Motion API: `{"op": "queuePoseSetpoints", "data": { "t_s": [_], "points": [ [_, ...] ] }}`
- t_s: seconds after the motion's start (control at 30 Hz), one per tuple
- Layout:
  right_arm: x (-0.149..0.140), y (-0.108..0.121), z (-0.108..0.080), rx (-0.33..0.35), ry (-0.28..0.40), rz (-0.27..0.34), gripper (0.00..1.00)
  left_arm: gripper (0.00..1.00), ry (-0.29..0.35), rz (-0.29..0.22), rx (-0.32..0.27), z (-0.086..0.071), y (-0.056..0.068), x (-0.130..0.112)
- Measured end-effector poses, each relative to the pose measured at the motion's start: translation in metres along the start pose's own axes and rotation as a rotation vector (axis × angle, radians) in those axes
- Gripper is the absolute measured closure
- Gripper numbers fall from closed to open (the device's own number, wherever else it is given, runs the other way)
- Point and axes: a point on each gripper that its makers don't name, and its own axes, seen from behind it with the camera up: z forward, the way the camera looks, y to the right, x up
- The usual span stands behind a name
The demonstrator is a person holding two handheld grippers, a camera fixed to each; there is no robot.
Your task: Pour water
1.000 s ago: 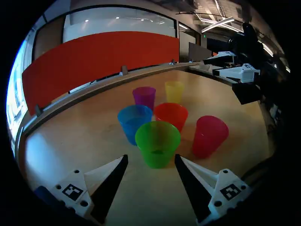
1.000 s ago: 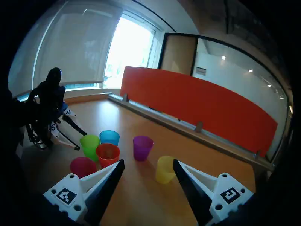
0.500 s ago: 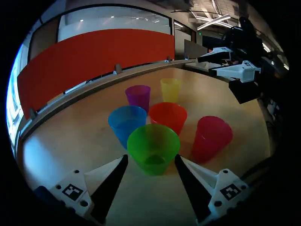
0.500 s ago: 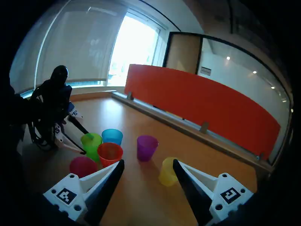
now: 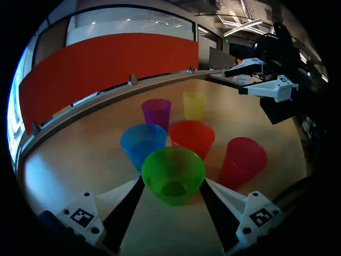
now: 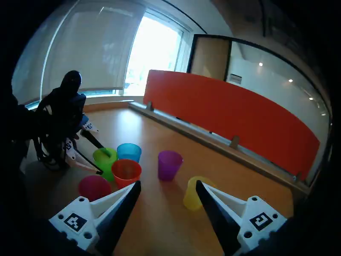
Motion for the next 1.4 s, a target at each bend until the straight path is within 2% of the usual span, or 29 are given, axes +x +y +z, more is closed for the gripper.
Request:
{"op": "queuePoseSetpoints", "data": {
  "t_s": [0.27,0.47,0.77,1.0,1.4],
  "points": [
    [0.001,-0.003,0.003,0.007,0.001,-0.006,0.00,0.08,0.001,0.002,-0.015,0.001,0.003,0.004],
    [0.002,-0.004,0.005,0.009,0.001,-0.016,0.00,0.08,0.005,0.035,0.001,0.000,0.001,0.006],
    [0.006,-0.006,0.007,0.010,0.010,-0.028,0.00,0.14,-0.001,0.040,-0.010,-0.004,0.004,0.007],
    [0.014,-0.010,0.012,0.023,0.013,-0.042,0.00,0.14,0.026,0.046,0.003,-0.012,0.005,0.016],
    [0.027,-0.025,0.034,0.075,0.004,-0.091,0.00,0.14,0.096,-0.003,0.050,-0.037,0.001,0.033]
  ]
}}
